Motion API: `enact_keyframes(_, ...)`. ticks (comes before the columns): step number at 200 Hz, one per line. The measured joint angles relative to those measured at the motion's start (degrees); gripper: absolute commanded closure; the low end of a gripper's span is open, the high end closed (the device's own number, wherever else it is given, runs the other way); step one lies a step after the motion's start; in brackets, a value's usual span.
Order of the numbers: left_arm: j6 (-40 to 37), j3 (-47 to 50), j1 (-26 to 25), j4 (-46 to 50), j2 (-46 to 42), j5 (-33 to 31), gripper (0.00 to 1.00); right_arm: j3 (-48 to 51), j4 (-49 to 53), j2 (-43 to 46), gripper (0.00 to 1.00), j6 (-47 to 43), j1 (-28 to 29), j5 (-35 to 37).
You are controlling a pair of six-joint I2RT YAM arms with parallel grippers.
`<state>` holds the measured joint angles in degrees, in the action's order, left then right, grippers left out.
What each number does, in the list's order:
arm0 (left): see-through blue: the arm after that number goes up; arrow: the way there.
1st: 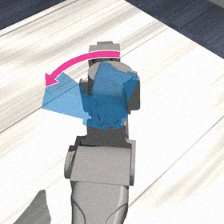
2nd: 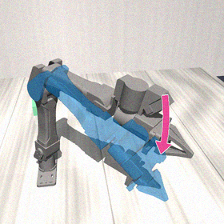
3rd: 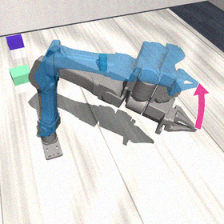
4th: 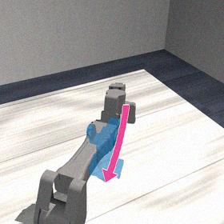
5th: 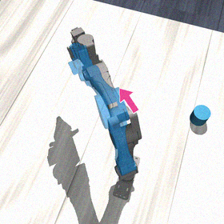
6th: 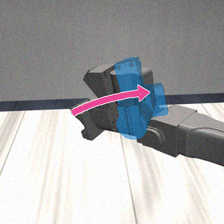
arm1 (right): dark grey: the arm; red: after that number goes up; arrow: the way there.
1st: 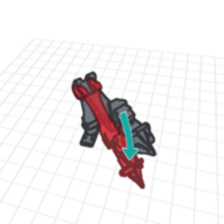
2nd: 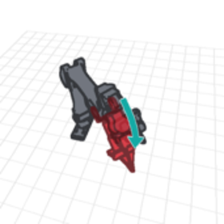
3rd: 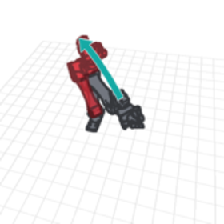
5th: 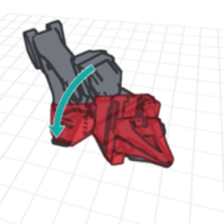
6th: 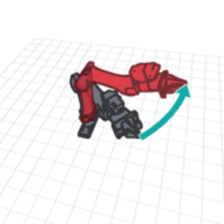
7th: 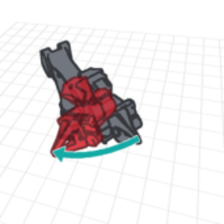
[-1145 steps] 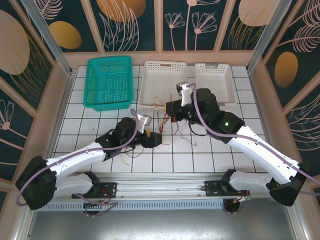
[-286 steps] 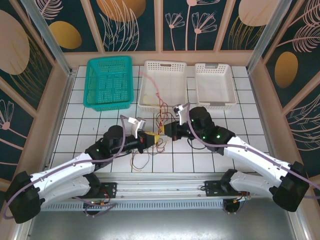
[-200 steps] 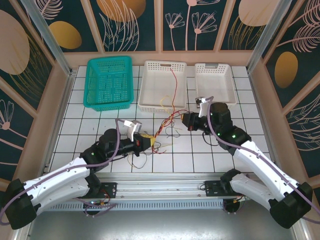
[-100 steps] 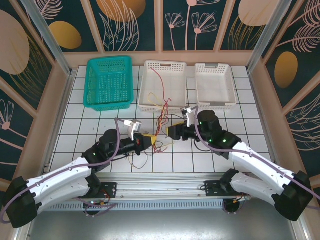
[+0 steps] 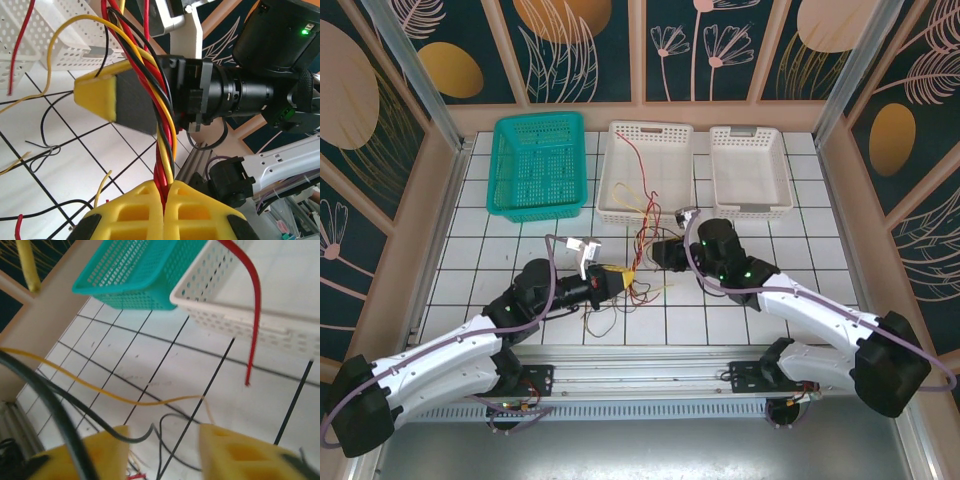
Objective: Untangle the cables
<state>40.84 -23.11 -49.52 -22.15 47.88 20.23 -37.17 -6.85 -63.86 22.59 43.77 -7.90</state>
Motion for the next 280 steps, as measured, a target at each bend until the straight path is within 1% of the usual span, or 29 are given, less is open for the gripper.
enact_keyframes(21,0.00,0.00,0.00,-0.11,-0.28,0.35,1.00,0.22,-1.64,0.33,0.93,-0.02,0.17,3.04)
enact_keyframes(28,0.00,0.00,0.00,-0.09,-0.61,0.33,1.00,0.61,-2.08,0.81,1.00,-0.11,0.17,3.89)
enact_keyframes(63,-0.04,0.00,0.00,0.76,-3.17,0.28,1.00,3.82,-3.34,5.79,1.00,-0.85,-0.11,6.56)
enact_keyframes(77,-0.11,-0.02,0.00,2.23,-4.33,0.04,1.00,5.01,-3.28,8.31,1.00,-0.68,-1.22,7.28)
enact_keyframes(92,-0.50,-0.02,0.00,4.46,-5.55,-0.85,1.00,5.86,-2.64,10.97,1.00,-0.11,-3.67,7.54)
enact_keyframes(107,-1.18,-0.35,0.00,7.50,-6.93,-2.45,1.00,6.16,-0.98,13.11,1.00,0.90,-6.93,7.32)
enact_keyframes(133,-2.71,-2.64,0.00,14.10,-9.57,-5.64,1.00,6.19,2.99,15.02,1.00,3.06,-15.34,7.65)
enact_keyframes(146,-3.65,-4.72,0.00,17.68,-10.91,-7.72,1.00,6.23,5.01,15.45,1.00,4.00,-19.26,7.67)
enact_keyframes(182,-7.04,-12.13,-0.04,28.17,-11.85,-14.75,1.00,6.47,9.55,16.76,1.00,6.62,-30.25,4.42)
enact_keyframes(236,-13.11,-22.23,-0.11,42.71,-10.78,-26.25,1.00,6.29,15.52,19.63,1.00,8.48,-41.18,1.27)
enact_keyframes(280,-16.41,-25.44,-0.15,50.38,-11.69,-36.00,1.00,3.41,21.03,23.56,1.00,10.84,-52.68,-0.76)
